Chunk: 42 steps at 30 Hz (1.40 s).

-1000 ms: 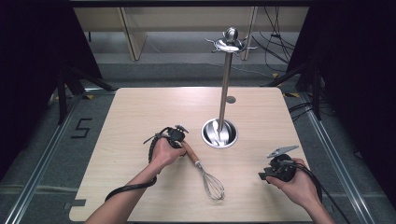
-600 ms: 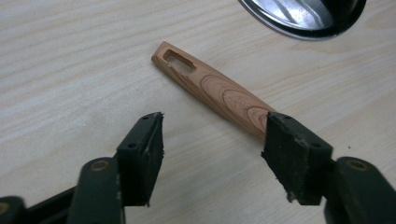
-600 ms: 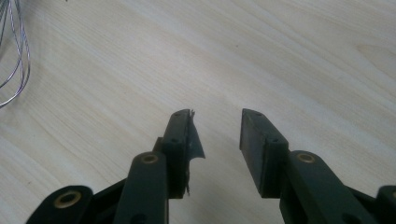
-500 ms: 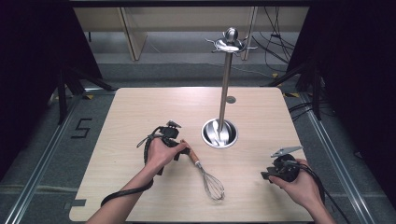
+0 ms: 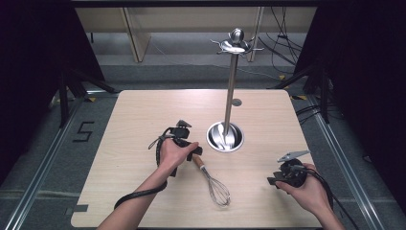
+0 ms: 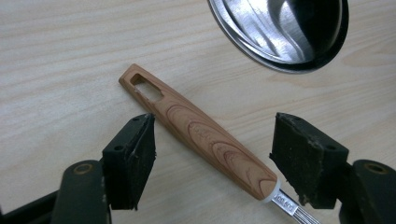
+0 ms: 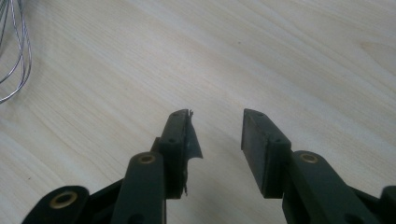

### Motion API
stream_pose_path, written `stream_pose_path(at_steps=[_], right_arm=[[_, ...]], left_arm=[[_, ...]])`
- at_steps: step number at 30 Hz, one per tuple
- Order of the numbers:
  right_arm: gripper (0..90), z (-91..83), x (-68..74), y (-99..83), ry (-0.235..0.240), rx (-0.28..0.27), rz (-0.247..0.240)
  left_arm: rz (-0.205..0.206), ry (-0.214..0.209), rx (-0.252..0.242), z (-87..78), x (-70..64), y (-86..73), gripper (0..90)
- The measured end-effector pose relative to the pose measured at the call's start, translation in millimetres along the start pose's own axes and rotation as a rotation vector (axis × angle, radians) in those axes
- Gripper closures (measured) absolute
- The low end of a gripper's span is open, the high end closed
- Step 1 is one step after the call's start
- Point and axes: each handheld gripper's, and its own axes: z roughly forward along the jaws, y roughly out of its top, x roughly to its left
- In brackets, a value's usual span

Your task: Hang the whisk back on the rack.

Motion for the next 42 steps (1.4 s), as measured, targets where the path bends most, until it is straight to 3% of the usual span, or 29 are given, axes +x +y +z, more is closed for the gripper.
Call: stream_pose_path(at_steps=[6,9,16,17,22,23,24,28,29,30,34,38,39,40,41,42], right_arm=[[61.8,0.2,-1.1,0.7,-0.005,-0.003,0.001],[61.6,0.4,0.3,1.3,-0.006,0.006,0.001],[61.1,3.2,0.0,2.2,-0.014,0.019,-0.011],[61.1,3.7,0.9,2.6,0.000,0.017,0.006],[61.0,4.5,-2.2,1.8,0.004,0.004,-0.015],[61.0,3.6,-1.1,1.6,0.006,0.014,0.004],[61.1,2.7,0.0,1.4,0.012,0.022,0.022],[61.1,2.7,0.7,1.4,0.016,0.022,0.021],[61.1,3.8,0.3,1.4,0.010,0.017,0.006],[61.1,3.8,0.3,1.4,0.010,0.017,0.006],[61.1,4.4,1.5,1.5,0.017,0.022,0.009],[61.1,4.2,2.5,0.9,0.019,0.025,0.023],[61.1,4.2,2.9,0.8,0.019,0.026,0.027],[61.1,4.3,2.2,0.8,0.020,0.025,0.019],[61.1,4.1,3.5,0.8,0.021,0.030,0.039],[61.1,4.1,3.5,0.8,0.021,0.030,0.039]], left_arm=[[-0.009,0.036,0.015,8.0,-4.0,0.9,27.4],[-0.052,0.053,0.048,12.1,-7.0,-0.5,26.9],[-0.007,0.085,0.089,20.0,-12.3,-4.6,28.4],[-0.003,0.086,0.091,20.8,-12.9,-4.8,29.7],[0.045,0.092,0.117,21.8,-14.1,-4.4,32.6],[0.061,0.095,0.126,20.6,-13.7,-3.7,33.6],[0.075,0.099,0.128,19.6,-13.5,-3.2,36.9],[0.115,0.134,0.143,14.1,-14.5,-2.8,51.3],[0.131,0.125,0.144,14.3,-13.1,-2.8,55.3],[0.132,0.156,0.152,12.3,-13.7,-3.5,55.3],[0.159,0.194,0.166,8.1,-10.3,-4.5,68.0],[0.211,0.221,0.196,4.3,-2.4,-2.3,67.6],[0.178,0.211,0.196,4.7,-2.1,-3.2,67.0],[0.171,0.214,0.199,5.6,-1.2,-3.7,65.4],[0.190,0.212,0.215,6.5,1.2,-3.4,60.2],[0.174,0.208,0.220,8.0,1.3,-4.9,60.2]])
